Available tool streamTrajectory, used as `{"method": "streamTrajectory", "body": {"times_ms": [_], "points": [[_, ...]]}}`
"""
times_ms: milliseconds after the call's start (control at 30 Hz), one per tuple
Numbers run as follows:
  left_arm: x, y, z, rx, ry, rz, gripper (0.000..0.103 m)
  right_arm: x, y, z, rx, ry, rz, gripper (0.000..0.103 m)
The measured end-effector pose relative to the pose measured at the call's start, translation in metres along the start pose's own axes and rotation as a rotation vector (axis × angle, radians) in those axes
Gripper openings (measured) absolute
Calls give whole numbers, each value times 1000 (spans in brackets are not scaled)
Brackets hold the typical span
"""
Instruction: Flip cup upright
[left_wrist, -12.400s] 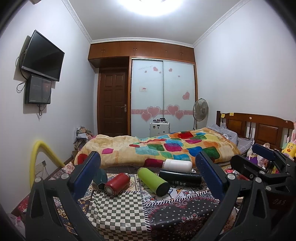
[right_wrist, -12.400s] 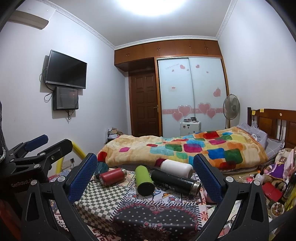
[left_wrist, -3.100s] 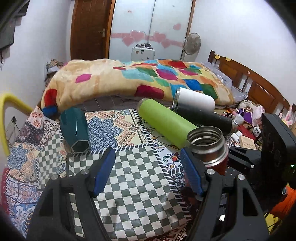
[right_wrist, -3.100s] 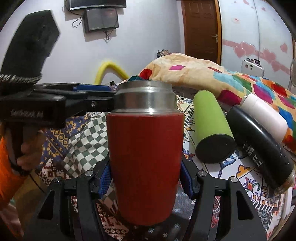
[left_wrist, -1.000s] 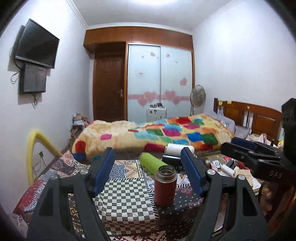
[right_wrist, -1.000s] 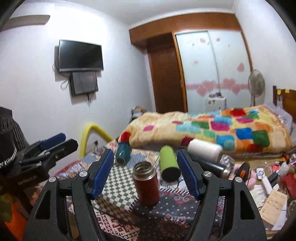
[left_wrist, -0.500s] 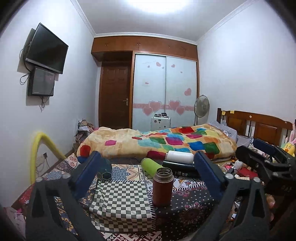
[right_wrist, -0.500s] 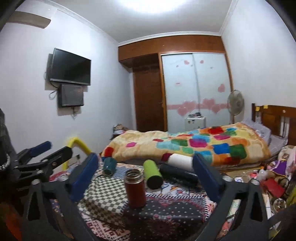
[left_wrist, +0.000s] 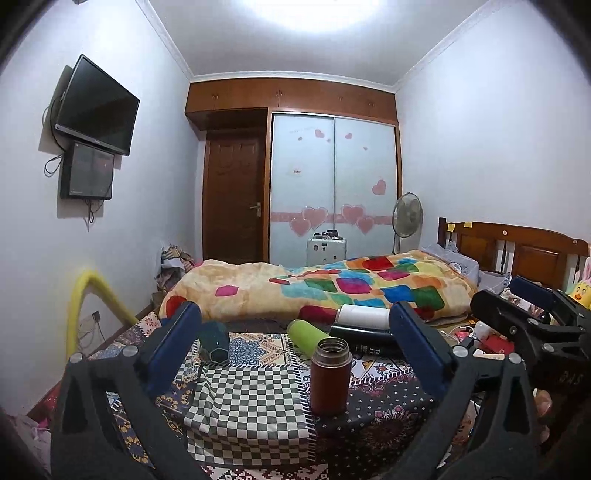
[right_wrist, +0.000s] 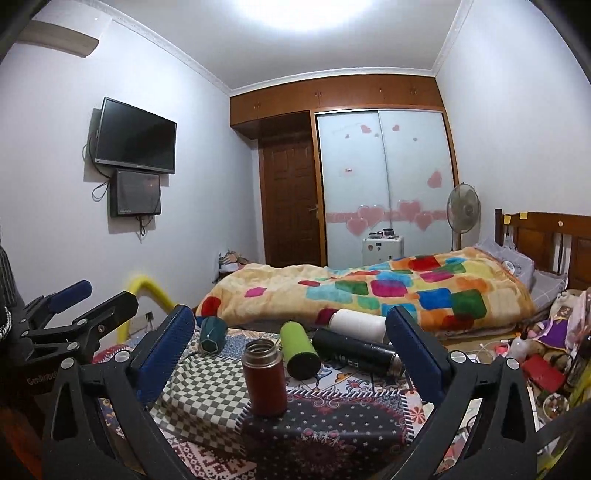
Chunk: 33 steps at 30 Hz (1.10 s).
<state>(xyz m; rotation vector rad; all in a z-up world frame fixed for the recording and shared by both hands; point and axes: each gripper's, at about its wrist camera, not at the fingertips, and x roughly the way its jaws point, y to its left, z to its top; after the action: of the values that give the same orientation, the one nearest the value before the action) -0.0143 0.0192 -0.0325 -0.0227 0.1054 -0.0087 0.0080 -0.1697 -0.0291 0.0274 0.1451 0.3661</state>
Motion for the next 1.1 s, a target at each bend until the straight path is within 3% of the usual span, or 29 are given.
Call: {"method": "streamTrajectory", "body": {"times_ms": [1100], "points": [[3, 0, 2, -13, 15, -27, 103, -6, -3, 2, 3, 11, -14, 103]]}}
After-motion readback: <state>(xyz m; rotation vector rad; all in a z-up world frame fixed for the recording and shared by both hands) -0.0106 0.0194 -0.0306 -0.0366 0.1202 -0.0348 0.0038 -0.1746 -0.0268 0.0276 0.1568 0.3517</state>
